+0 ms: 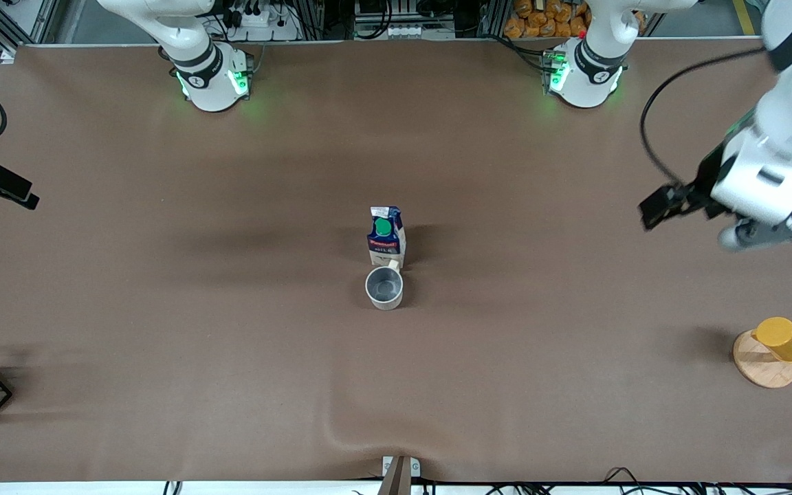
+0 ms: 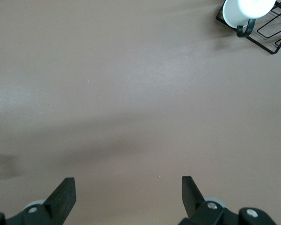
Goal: Place milk next to cup
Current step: 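Open the left gripper and lift it away from the milk carton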
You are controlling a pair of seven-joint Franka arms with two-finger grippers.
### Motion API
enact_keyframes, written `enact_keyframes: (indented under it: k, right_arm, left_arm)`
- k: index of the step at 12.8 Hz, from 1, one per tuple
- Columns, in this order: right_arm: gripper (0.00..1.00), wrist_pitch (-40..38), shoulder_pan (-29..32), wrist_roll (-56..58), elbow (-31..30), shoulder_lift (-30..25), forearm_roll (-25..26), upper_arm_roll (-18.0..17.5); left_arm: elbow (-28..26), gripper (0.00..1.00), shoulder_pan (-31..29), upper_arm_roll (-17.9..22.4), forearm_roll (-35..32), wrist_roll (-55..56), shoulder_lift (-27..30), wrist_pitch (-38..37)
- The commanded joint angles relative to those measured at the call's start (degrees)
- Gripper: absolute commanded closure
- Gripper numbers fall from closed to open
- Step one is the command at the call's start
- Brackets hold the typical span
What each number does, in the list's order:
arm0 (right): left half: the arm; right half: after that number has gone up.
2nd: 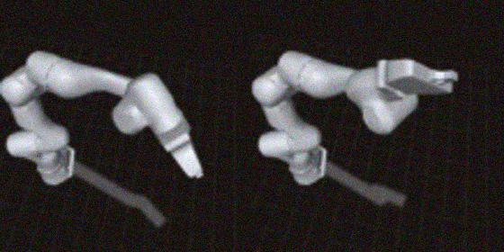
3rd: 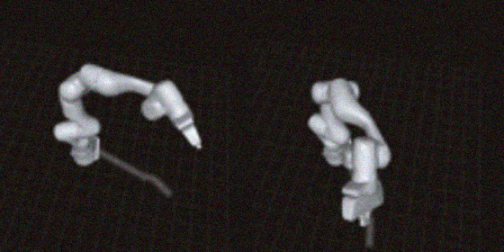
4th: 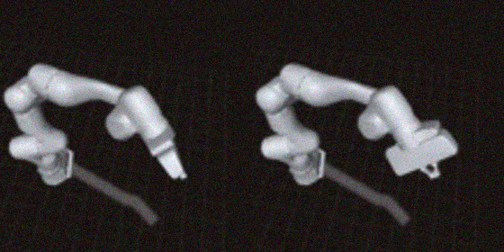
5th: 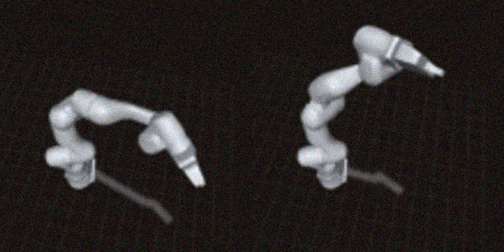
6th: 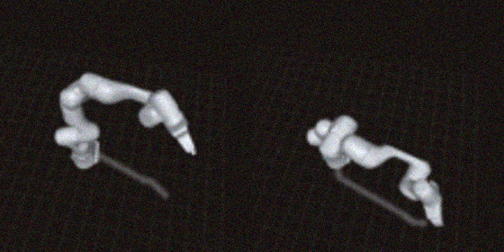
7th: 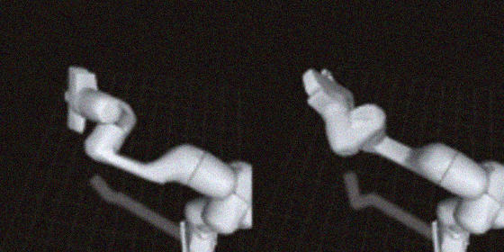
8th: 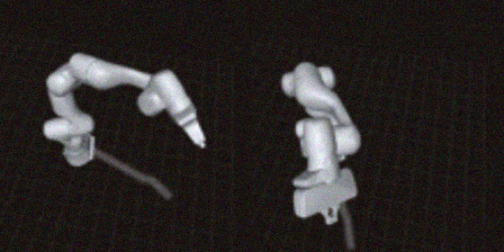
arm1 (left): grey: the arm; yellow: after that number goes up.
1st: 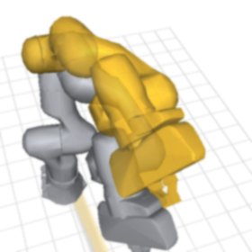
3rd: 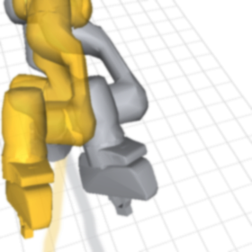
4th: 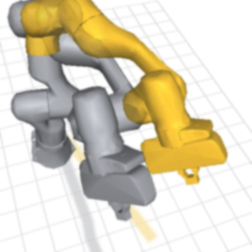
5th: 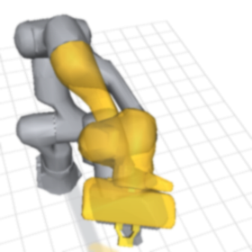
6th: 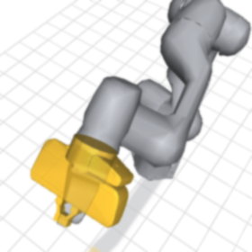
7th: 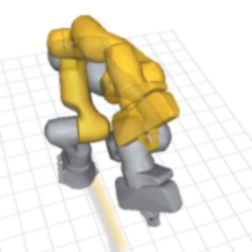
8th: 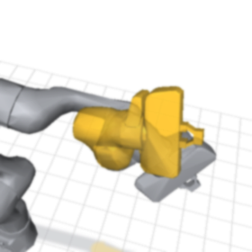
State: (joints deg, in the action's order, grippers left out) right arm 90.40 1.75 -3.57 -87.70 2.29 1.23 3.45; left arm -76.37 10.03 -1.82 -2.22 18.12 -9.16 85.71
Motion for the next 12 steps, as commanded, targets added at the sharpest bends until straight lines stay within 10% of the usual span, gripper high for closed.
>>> enact_keyframes:
  k: [1, 12]
  right_arm:
    - [0.00, -0.7, 0.2, -0.5, 0.4, 0.3, 1.1, -0.4]
    - [0.00, -0.6, 0.2, -0.5, 0.5, 0.4, 1.1, -0.5]
  left_arm:
    - [-11.0, 0.00, 0.6, 3.0, 0.2, -11.1, 10.5, -3.2]
    - [-8.6, 0.00, -3.4, 2.5, 2.3, -12.8, 11.0, -6.8]
